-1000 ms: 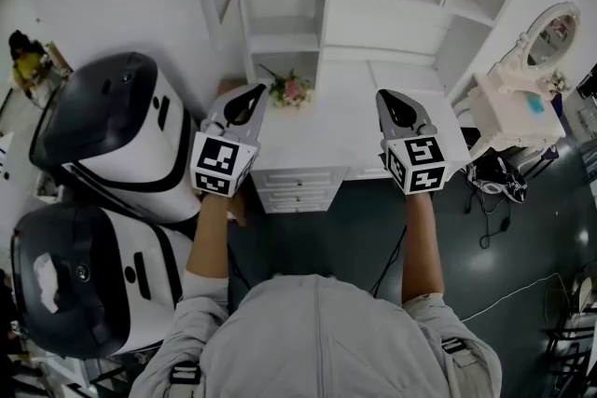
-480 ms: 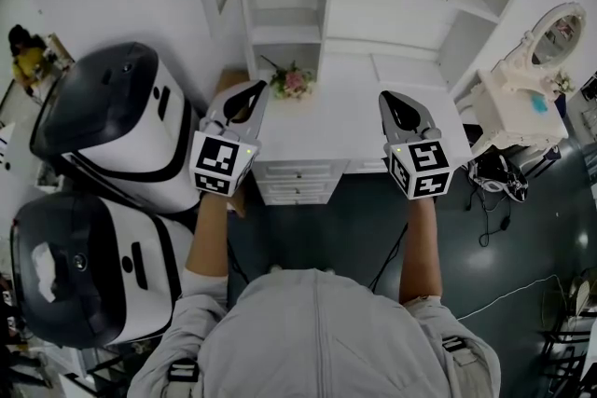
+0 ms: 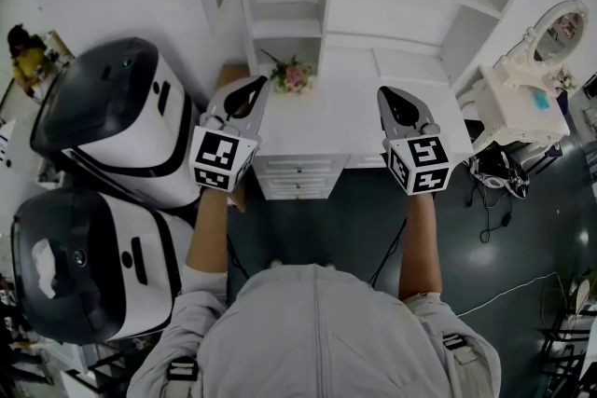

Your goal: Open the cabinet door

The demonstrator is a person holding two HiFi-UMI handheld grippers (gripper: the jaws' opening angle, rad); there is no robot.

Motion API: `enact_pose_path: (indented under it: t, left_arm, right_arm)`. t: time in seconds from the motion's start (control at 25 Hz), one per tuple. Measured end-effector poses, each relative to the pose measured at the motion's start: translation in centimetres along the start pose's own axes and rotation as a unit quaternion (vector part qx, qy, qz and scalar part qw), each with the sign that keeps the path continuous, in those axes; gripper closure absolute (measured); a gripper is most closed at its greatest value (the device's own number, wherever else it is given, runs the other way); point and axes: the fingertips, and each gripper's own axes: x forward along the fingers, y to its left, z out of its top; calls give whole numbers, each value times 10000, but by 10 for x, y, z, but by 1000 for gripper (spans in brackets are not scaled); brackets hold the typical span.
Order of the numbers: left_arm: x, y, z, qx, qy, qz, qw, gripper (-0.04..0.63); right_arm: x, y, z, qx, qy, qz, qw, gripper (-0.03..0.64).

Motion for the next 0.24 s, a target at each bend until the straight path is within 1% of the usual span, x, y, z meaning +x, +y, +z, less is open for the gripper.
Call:
enact_pose_path:
  t: [0.24]
  left_arm:
    - [2, -3, 5, -20, -54, -40, 10000, 578]
  right_arm:
    - [-3, -1, 2, 29, -33, 4, 10000, 616]
